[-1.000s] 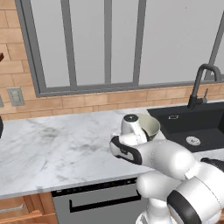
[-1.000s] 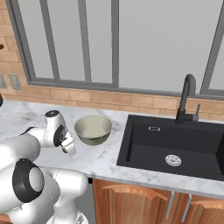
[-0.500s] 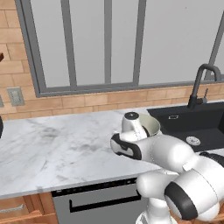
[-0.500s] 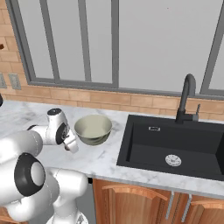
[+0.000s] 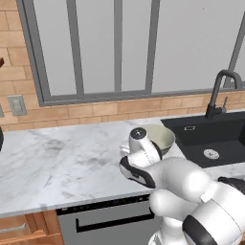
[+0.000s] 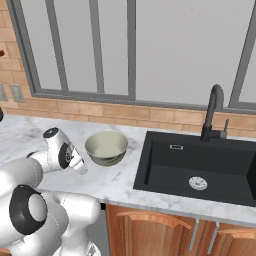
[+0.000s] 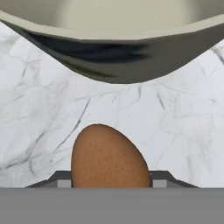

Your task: Gather the eggs and milk located in the vicinity of the sink area and place them right next to the bowl.

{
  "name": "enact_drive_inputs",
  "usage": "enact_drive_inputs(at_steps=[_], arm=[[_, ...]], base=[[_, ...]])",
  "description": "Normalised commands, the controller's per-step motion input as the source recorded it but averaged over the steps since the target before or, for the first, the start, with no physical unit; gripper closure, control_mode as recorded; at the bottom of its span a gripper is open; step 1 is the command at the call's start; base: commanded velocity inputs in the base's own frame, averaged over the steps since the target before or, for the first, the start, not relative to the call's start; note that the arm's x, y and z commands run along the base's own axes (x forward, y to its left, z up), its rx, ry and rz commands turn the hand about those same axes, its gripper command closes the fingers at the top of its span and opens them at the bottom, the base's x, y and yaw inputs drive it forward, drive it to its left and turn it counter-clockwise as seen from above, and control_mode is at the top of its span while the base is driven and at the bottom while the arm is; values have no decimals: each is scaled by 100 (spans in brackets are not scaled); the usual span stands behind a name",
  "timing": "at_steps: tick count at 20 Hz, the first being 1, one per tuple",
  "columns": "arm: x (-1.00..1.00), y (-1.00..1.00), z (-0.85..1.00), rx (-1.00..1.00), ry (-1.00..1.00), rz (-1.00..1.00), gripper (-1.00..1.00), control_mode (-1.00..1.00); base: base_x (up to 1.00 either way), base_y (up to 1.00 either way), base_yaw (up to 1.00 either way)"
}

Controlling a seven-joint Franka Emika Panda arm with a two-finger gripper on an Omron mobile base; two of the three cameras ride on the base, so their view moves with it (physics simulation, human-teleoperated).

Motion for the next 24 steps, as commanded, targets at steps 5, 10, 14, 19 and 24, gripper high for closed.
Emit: enact_drive_inputs(at_steps=[5, 10, 14, 19, 24], arm=[[14, 0, 0, -11, -1, -8, 100, -100], [22, 0, 0, -5, 0, -8, 100, -100], [21, -1, 0, -3, 0, -8, 100, -100], [35, -10, 0, -2, 0, -7, 100, -100], [10, -17, 0, 0, 0, -6, 100, -100]], base=[[0, 0, 0], [0, 0, 0], [0, 0, 0], [0, 0, 0], [0, 0, 0]])
